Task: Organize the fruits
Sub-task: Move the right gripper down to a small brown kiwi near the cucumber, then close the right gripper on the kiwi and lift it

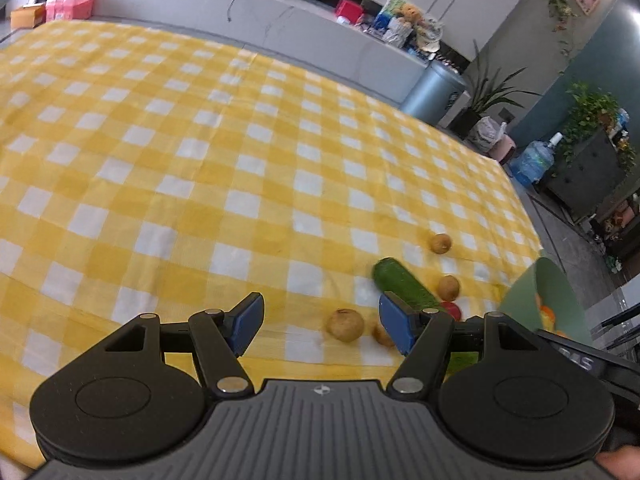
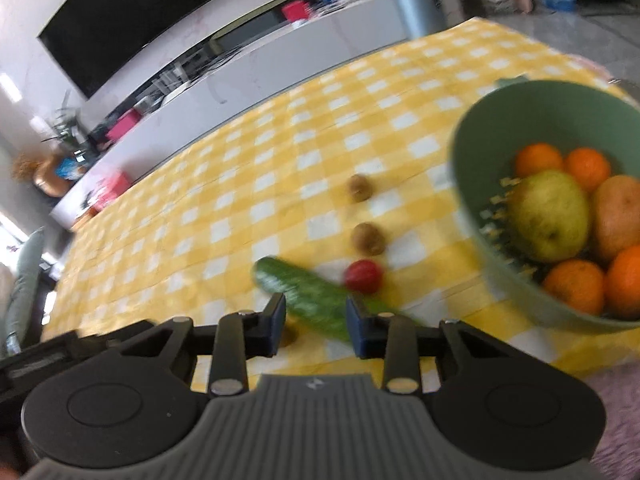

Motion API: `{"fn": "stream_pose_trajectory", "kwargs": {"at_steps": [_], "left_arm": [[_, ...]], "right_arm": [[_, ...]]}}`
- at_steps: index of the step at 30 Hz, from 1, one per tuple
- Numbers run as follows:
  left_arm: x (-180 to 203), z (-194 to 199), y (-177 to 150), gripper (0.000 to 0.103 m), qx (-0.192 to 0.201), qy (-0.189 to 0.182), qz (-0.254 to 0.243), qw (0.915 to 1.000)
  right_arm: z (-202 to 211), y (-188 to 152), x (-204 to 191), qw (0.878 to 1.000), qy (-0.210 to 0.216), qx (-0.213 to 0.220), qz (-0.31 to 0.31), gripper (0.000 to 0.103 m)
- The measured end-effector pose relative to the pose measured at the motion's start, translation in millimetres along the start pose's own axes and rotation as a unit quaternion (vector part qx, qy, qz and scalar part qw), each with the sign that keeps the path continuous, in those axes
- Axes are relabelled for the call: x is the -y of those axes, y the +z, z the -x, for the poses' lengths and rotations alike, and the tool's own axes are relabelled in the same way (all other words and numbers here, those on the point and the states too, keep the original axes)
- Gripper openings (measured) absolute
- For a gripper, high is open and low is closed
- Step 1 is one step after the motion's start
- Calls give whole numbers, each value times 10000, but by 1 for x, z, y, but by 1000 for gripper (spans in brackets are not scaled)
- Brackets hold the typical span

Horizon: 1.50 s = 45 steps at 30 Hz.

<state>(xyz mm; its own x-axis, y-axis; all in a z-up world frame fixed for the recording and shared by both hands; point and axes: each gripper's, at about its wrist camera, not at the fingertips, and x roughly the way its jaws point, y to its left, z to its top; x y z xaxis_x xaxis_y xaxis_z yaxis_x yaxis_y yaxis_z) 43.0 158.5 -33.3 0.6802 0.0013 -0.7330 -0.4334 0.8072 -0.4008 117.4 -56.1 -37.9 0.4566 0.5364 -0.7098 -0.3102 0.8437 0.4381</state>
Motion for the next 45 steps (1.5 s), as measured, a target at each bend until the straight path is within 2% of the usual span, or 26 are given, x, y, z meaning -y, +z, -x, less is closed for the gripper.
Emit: {"fn": "stream_pose_trajectory", "kwargs": {"at_steps": [4,8,13,20,23,26,33,37,39,41,43,45], "left_arm": [[-16,-3,7,78,-15,200,202,9996],[-40,-3,12,78,-12,309,586,9978],[-55,-5,15,78,-61,231,860,9960],[-49,-6,13,78,-106,73,703,9974],[-50,-8,12,78,-115,113,812,9966],[-53,-10,12,78,-147,83,880,9960],[-50,-13,10,78,-143,177,809,9965],[-50,-15,10,78,-157,172,786,9966],[-50,-15,9,78,-164,188,793,9965],[-51,-15,10,78,-174,189,798,9965],[-51,-13,10,78,-163,182,815,9964],[-53,-12,10,78,-148,178,839,9962]], "right_arm": [[-15,-5,-15,9982,318,-507,-68,28],[-36,-12,-20,9944,182,-783,-688,28],[-48,-18,-21,9893,-203,-624,-1302,28],[-55,-17,-20,9828,-538,-298,-1739,28],[-60,-16,-26,9855,-488,-338,-1592,28],[-64,-18,-31,9862,-616,-307,-1502,26],[-62,-21,-32,9879,-685,-178,-1378,24],[-52,-20,-36,9926,-721,-220,-953,23],[-44,-21,-43,9943,-925,-180,-492,23],[-39,-23,-50,9942,-1023,-329,54,23],[-36,-25,-57,9914,-1052,-540,566,24],[-38,-31,-72,9787,-1202,-803,1455,23]]}}
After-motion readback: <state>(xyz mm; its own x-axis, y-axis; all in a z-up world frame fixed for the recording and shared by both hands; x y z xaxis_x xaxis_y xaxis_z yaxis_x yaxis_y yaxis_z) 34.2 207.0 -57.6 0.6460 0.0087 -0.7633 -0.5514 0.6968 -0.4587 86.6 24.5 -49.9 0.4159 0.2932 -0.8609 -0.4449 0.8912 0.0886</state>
